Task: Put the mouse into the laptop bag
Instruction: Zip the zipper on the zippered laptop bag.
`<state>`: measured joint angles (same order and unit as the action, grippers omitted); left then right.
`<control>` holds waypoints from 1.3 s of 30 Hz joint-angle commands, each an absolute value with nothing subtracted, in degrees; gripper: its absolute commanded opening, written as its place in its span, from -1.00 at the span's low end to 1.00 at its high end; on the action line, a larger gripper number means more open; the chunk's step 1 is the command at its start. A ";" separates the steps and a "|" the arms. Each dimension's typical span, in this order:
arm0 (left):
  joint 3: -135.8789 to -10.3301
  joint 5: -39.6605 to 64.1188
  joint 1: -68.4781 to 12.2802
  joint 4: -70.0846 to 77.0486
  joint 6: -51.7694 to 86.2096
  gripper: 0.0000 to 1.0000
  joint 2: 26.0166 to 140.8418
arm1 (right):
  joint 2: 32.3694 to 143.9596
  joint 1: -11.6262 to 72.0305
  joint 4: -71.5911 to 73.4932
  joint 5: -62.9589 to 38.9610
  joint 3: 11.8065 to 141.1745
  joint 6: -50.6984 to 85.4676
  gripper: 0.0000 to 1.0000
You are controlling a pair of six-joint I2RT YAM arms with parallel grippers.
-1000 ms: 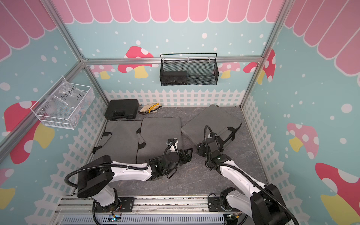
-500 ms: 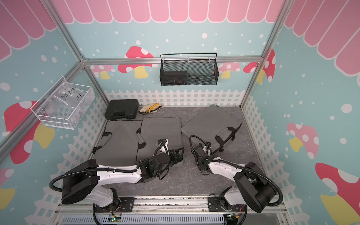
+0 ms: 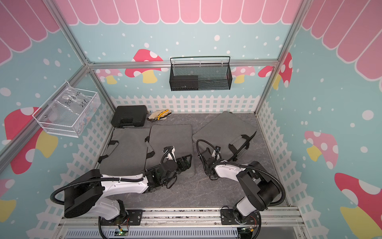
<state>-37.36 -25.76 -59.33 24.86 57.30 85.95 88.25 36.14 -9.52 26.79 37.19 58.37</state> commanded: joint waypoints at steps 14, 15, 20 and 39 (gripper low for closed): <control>-40.63 -21.43 -58.51 25.68 62.24 0.74 92.49 | 81.58 36.39 -7.39 20.37 34.56 51.92 -1.00; -41.56 -20.59 -58.45 25.78 62.58 0.74 93.60 | 80.37 36.39 -6.28 19.17 33.93 50.98 -1.00; -48.25 -13.74 -58.43 27.25 64.82 0.74 101.91 | 75.15 36.45 -3.90 15.57 30.93 48.12 -1.00; -65.43 0.86 -54.27 37.56 71.89 0.28 126.38 | 71.82 36.38 1.67 8.33 27.36 46.41 -1.00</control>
<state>-63.81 -2.09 -54.78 37.15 70.83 123.96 72.64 35.68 -2.39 10.70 27.44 46.92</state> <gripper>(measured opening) 0.680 0.046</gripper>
